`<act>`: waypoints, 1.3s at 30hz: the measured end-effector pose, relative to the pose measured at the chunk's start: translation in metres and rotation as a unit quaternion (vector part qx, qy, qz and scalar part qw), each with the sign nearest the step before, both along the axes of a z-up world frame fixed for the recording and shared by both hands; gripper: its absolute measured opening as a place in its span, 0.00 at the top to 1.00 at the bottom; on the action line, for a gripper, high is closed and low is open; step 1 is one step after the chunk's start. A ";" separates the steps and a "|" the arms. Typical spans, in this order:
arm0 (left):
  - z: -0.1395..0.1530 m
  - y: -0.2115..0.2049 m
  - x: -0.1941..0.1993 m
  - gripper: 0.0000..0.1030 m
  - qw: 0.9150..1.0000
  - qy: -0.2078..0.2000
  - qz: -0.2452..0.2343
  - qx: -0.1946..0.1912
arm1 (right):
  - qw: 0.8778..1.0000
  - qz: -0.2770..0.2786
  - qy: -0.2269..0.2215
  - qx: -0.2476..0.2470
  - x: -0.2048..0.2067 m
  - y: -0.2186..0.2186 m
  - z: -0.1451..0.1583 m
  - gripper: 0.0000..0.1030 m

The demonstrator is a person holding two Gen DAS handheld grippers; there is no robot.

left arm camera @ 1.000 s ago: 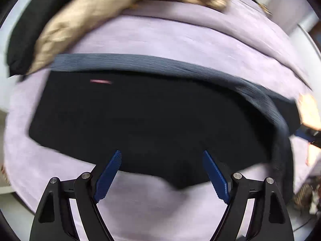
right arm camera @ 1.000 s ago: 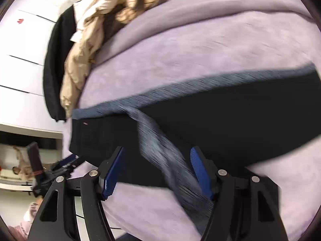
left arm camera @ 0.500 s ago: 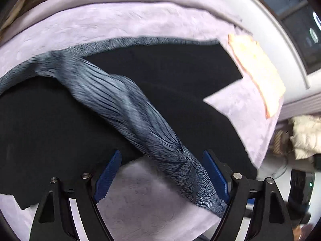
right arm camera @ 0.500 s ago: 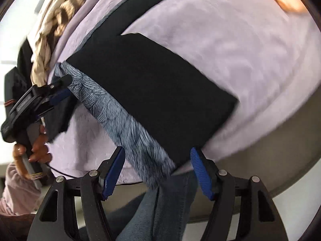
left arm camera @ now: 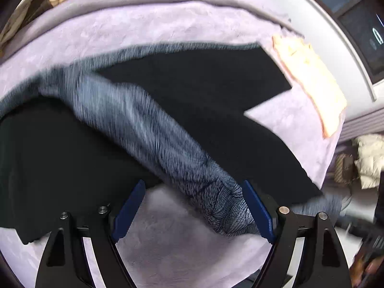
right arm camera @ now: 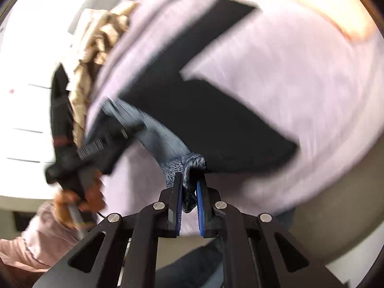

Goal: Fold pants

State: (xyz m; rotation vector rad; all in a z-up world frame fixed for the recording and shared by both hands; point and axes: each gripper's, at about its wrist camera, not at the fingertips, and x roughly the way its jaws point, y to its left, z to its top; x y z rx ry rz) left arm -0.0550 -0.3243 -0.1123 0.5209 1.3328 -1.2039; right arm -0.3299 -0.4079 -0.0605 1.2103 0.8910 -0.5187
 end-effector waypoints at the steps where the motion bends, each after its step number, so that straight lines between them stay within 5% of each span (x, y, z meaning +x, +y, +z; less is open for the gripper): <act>1: 0.007 -0.005 0.001 0.18 1.000 -0.007 0.006 -0.007 | 1.000 0.009 -0.010 -0.009 0.006 -0.024 0.007 0.89; 7: 0.036 -0.056 0.034 0.18 0.996 -0.042 0.082 -0.021 | 0.995 0.068 -0.031 -0.073 0.046 -0.152 0.030 0.89; 10: 0.046 -0.073 0.063 0.18 0.989 -0.079 0.123 -0.018 | 0.994 0.077 -0.028 -0.071 0.074 -0.225 0.005 0.83; 12: 0.052 -0.074 0.083 0.18 0.982 -0.107 0.153 -0.009 | 0.993 0.091 -0.004 -0.076 0.086 -0.255 -0.012 0.73; 13: 0.053 -0.072 0.090 0.18 0.979 -0.116 0.168 -0.005 | 0.986 0.099 -0.051 -0.125 0.092 -0.265 -0.015 0.63; 14: 0.055 -0.065 0.098 0.18 0.975 -0.124 0.185 0.000 | 0.983 0.108 -0.038 -0.143 0.094 -0.273 -0.018 0.54; 22: 0.003 -0.002 0.118 0.18 0.951 -0.120 0.263 0.106 | 0.984 0.138 0.032 -0.108 0.077 -0.295 -0.095 0.48; 23: -0.007 0.001 0.115 0.18 0.950 -0.117 0.265 0.118 | 0.984 0.145 0.038 -0.099 0.079 -0.294 -0.106 0.54; 25: -0.018 0.002 0.111 0.18 0.948 -0.111 0.267 0.134 | 0.982 0.156 0.045 -0.094 0.086 -0.291 -0.116 0.85; 28: -0.019 -0.003 0.106 0.18 0.949 -0.105 0.274 0.118 | 0.979 0.156 0.010 -0.134 0.091 -0.289 -0.097 0.88; 33: -0.028 -0.013 0.119 0.18 0.944 -0.112 0.280 0.132 | 0.985 0.139 0.048 -0.094 0.096 -0.314 -0.119 0.85; 34: -0.026 -0.012 0.121 0.18 0.944 -0.111 0.282 0.129 | 0.984 0.139 0.062 -0.097 0.094 -0.314 -0.120 0.73; 35: -0.021 -0.010 0.123 0.18 0.944 -0.115 0.283 0.122 | 0.981 0.132 0.075 -0.120 0.091 -0.312 -0.111 0.63; 39: -0.019 -0.009 0.126 0.18 0.946 -0.142 0.264 0.124 | 0.960 0.157 0.067 -0.220 0.095 -0.280 -0.059 0.63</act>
